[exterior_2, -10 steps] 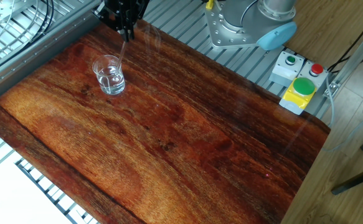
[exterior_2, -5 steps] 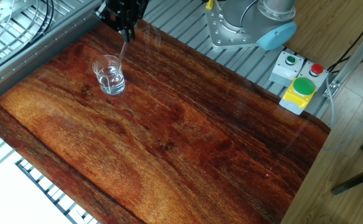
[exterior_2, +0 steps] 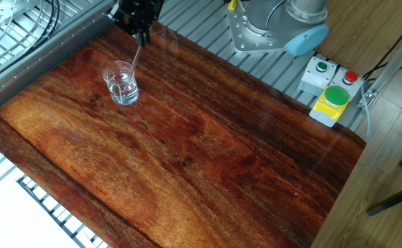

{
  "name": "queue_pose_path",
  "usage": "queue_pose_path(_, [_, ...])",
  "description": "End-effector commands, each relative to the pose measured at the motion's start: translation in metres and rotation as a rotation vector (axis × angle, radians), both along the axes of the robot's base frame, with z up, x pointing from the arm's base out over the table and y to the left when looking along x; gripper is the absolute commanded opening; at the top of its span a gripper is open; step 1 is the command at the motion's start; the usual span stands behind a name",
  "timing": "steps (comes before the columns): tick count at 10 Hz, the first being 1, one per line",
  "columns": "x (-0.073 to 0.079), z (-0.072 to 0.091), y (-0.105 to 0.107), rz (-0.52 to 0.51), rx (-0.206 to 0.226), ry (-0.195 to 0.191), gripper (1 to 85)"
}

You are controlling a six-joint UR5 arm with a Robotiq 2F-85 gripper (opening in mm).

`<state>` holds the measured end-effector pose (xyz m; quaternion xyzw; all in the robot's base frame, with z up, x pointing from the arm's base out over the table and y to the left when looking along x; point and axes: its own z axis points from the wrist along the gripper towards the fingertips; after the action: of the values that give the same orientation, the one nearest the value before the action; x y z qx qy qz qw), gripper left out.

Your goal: Stir the beaker with a glass rod

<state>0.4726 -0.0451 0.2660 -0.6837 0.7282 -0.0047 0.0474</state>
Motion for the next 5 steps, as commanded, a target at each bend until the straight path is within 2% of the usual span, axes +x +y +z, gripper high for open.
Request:
queue_pose_path(1, [-0.0002, 0.0017, 0.0054, 0.028, 0.019, -0.002, 1.0])
queue_pose_path(5, [-0.0002, 0.0017, 0.0054, 0.032, 0.019, -0.003, 1.0])
